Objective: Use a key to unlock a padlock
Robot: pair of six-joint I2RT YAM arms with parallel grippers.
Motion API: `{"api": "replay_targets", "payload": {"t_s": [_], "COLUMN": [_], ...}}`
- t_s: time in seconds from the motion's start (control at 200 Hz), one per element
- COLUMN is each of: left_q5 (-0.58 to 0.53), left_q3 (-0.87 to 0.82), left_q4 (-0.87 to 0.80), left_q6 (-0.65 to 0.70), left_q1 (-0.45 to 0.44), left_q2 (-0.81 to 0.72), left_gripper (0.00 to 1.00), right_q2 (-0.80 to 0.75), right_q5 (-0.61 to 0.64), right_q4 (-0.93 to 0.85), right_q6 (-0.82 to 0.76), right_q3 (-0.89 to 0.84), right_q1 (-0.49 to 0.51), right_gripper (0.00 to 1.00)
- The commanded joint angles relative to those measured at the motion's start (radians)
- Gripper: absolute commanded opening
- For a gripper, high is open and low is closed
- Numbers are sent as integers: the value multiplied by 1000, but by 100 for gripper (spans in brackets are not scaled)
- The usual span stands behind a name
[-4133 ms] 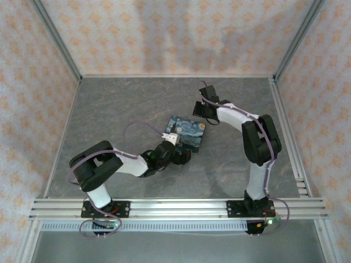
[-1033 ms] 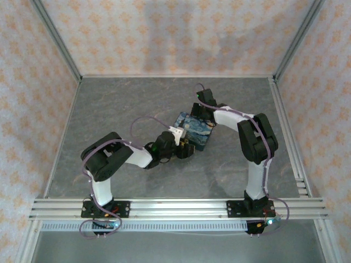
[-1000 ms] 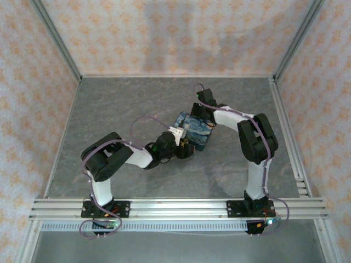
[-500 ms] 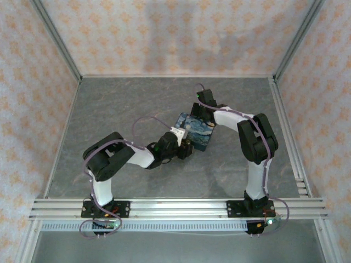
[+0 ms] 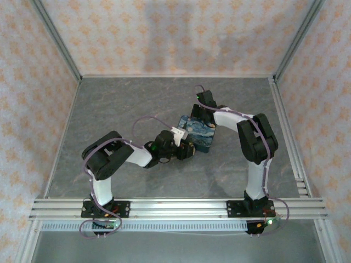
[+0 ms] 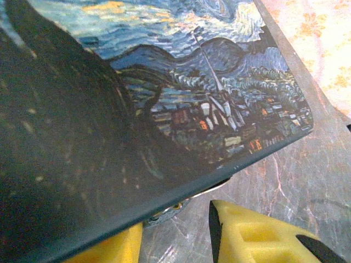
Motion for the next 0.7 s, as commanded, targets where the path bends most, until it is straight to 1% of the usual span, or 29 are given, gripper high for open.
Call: {"api": "replay_targets", "payload": {"t_s": [0.0,0.03,0.12,0.19,0.31,0.355,0.425,0.45,0.57,0.605,0.656,0.696], "left_q5": [-3,-12,-42,-90,-163,-208,-240,-243,-241,-234,-202,-174], "left_q3": [-19,-21,-8,5,26,40,68,77,103,106,100,88], "left_q4": [65,71,64,49,14,-23,-69,-71,-59,-56,-22,16], "left_q6": [-5,-5,-15,-19,-7,4,27,26,7,4,-7,-20], "left_q1": [11,11,10,9,0,-12,-33,-39,-41,-40,-35,-30], "left_q2": [-24,-21,0,20,35,36,35,66,103,110,114,116], "left_gripper": [44,46,56,60,61,61,61,62,60,57,48,45], "right_q2": [-2,-2,-2,-3,-7,-9,-8,-8,-8,-10,-11,-12], "right_q5": [7,8,9,11,14,15,13,11,10,10,10,12], "right_q4": [-46,-47,-48,-48,-50,-47,-45,-45,-45,-43,-46,-47], "right_q6": [-2,-2,-1,-1,-1,0,-1,0,3,2,2,0], "right_q3": [-18,-17,-15,-15,-18,-20,-19,-19,-14,-14,-15,-15], "right_q1": [16,16,19,22,25,25,25,27,29,29,29,29], "right_gripper": [0,0,0,0,0,0,0,0,0,0,0,0]}}
